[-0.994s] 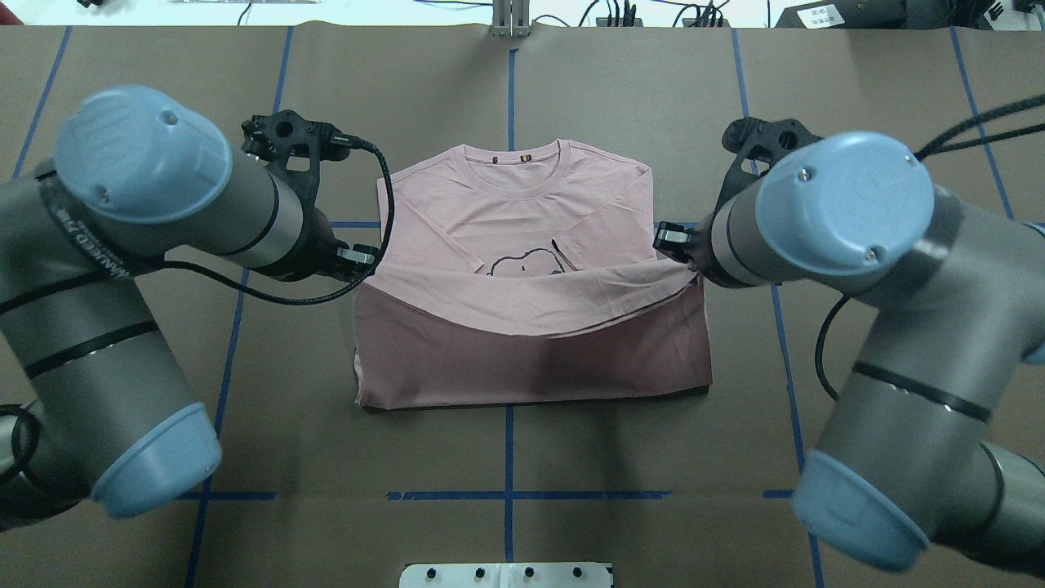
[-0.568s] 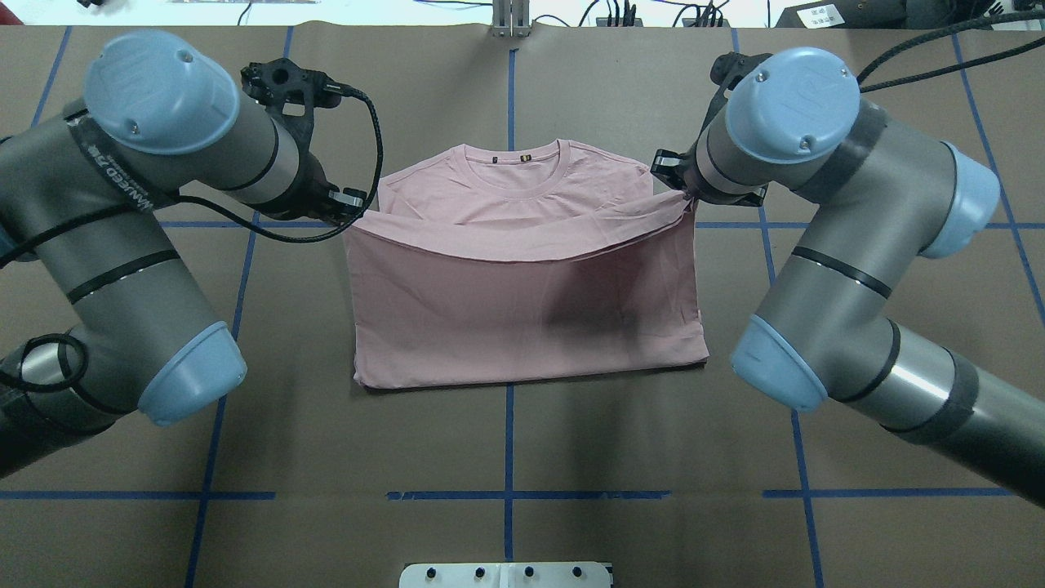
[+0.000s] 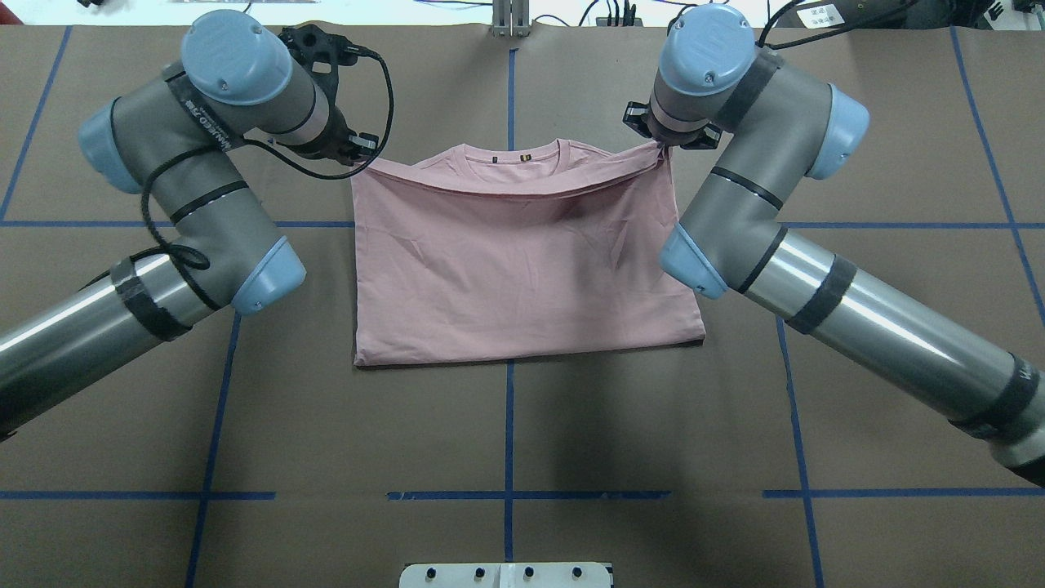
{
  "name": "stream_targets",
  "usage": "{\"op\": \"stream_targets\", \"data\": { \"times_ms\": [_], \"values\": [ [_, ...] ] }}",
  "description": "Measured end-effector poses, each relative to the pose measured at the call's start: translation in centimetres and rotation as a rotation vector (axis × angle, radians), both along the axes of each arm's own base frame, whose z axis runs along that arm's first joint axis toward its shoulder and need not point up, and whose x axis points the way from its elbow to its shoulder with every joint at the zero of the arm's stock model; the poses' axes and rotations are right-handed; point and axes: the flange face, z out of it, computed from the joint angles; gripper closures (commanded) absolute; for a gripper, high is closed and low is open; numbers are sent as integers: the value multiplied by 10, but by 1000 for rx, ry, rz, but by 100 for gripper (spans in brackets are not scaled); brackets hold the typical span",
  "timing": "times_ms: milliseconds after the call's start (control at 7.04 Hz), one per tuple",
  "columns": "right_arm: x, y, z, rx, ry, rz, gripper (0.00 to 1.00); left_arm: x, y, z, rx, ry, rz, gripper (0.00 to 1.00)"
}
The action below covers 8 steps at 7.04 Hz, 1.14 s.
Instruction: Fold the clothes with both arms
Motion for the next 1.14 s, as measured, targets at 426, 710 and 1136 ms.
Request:
{"op": "stream_targets", "data": {
  "times_ms": [426,710,1136],
  "values": [
    [12,-52,46,57,38,-74,0,-19,-48,35,93,-43,15,0],
    [26,-44,40,89,0,-165,0,-40,-24,36,159,-26,41,0],
    [58,-2,33,149,-63,-217,0,-52,61,30,120,109,68,0]
  ]
}}
